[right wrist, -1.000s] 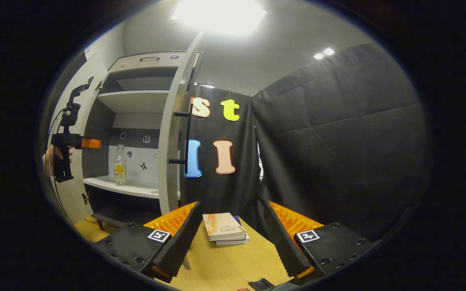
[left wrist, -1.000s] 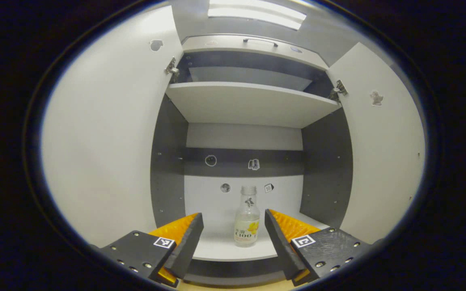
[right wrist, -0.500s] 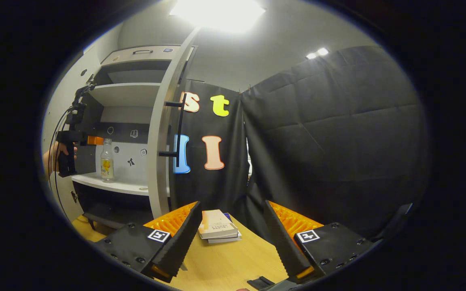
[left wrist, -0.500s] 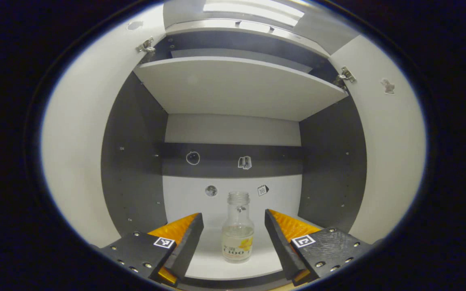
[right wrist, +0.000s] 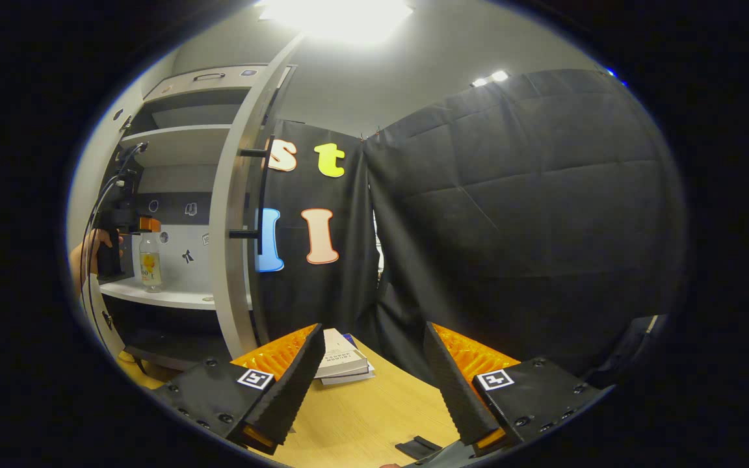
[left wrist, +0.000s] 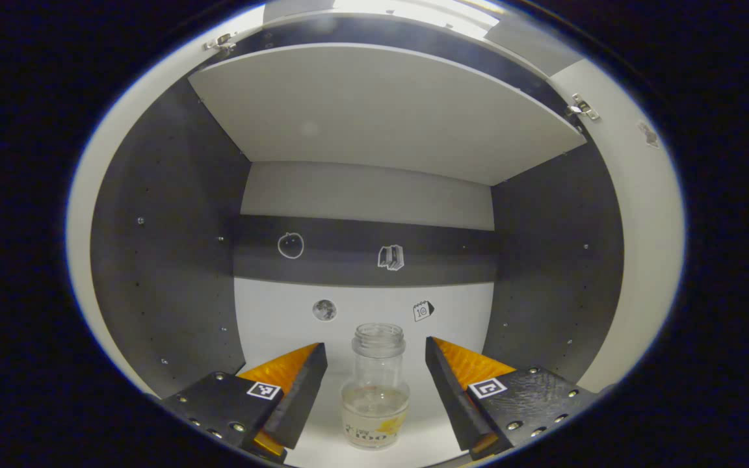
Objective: Grasp the bottle in the cabinet with the left hand and place it on the coaster, then close the right door with the right hand and the left door with the left hand.
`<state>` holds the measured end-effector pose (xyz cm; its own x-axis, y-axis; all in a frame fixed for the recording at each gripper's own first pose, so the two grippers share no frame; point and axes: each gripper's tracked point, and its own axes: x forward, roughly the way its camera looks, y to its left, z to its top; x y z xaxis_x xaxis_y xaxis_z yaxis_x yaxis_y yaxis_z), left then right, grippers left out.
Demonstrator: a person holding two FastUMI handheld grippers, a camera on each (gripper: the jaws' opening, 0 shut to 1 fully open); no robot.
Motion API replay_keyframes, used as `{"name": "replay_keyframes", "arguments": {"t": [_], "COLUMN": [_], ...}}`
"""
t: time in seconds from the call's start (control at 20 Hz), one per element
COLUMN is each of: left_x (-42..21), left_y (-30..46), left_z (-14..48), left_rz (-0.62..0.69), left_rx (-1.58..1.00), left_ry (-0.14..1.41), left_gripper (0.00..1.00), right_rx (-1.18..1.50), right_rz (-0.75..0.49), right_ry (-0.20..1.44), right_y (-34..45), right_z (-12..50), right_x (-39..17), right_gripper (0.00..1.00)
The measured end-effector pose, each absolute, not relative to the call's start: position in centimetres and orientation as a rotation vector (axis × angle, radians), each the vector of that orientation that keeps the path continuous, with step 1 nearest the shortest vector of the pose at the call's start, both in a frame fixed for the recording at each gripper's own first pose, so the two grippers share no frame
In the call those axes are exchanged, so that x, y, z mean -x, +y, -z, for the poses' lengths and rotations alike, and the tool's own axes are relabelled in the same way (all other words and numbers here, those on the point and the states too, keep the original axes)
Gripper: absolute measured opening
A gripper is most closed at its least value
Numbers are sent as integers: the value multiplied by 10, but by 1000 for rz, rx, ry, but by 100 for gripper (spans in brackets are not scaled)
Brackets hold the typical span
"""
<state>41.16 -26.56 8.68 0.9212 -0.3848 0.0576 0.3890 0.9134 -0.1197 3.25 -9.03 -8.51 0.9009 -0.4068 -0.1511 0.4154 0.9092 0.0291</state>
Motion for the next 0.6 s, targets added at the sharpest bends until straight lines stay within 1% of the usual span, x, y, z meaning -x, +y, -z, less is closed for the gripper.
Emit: {"name": "replay_keyframes", "arguments": {"t": [0.1, 0.15, 0.25, 0.35, 0.4, 0.45, 0.5, 0.6], "left_x": [-420, -424, -430, -428, -425, -420, -416, -401], "left_y": [-268, -268, -264, -266, -267, -270, -271, -269], "left_z": [-80, -76, -77, -75, -78, -80, -80, -87], "left_rz": [390, 377, 337, 339, 355, 374, 387, 405], "left_rx": [99, 74, 45, 45, 58, 78, 98, 106], "left_ry": [-12, -3, -9, -7, -7, -1, 0, -9], "left_gripper": [89, 87, 65, 44, 44, 41, 41, 41], "right_rx": [-75, -84, -100, -101, -99, -96, -92, -88], "right_rz": [438, 447, 456, 456, 451, 444, 437, 418], "right_ry": [157, 162, 164, 160, 160, 162, 164, 164], "right_y": [-93, -95, -96, -97, -97, -97, -98, -99], "right_z": [91, 91, 92, 92, 93, 94, 95, 93], "right_x": [-30, -30, -32, -29, -29, -28, -28, -28], "right_gripper": [96, 96, 96, 97, 97, 97, 96, 97]}}
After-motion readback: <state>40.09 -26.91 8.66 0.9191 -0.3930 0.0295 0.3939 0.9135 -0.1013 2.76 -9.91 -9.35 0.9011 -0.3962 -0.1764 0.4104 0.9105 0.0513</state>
